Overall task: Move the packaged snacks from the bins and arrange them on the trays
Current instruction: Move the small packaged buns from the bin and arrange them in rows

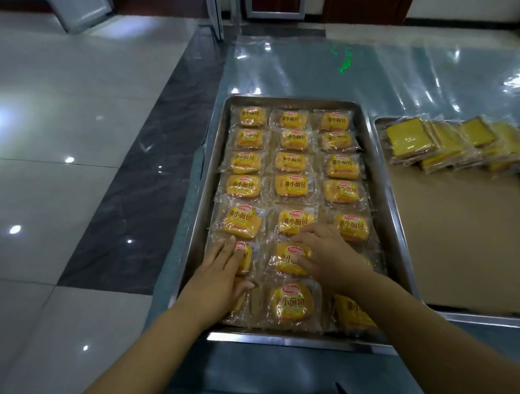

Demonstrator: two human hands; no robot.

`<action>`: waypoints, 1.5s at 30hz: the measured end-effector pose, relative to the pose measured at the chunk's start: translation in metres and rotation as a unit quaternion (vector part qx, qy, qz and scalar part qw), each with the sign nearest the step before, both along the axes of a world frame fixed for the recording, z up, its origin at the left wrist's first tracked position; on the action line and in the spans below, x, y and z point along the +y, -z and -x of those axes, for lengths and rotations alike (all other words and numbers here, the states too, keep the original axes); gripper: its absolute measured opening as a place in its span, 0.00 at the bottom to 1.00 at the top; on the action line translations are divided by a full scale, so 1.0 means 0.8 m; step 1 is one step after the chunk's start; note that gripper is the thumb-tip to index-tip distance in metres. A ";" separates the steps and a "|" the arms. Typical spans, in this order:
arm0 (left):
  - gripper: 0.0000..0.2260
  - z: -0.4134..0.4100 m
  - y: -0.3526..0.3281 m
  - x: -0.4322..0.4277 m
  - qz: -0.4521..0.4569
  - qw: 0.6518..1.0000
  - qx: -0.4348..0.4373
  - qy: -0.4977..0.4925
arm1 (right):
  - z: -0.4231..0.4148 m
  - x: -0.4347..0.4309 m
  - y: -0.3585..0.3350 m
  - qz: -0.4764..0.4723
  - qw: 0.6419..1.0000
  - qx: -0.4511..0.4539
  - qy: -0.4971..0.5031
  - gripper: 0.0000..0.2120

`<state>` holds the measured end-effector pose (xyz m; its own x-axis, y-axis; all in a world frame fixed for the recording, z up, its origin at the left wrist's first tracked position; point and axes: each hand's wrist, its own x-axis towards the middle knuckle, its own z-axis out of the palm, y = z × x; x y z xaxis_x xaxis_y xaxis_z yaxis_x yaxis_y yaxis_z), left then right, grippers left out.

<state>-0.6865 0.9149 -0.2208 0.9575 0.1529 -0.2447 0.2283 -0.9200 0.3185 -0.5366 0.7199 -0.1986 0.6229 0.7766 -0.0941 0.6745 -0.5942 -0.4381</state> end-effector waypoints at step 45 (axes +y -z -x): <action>0.23 -0.233 -0.006 0.099 -0.025 0.999 -0.017 0.021 | -0.168 0.122 0.012 0.147 0.987 -0.006 0.063 0.32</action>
<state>-0.5000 0.9944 -0.2160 0.9711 0.1233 -0.2045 0.1786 -0.9434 0.2793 -0.4025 0.8173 -0.2084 0.7157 0.6321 -0.2970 0.5904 -0.7747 -0.2264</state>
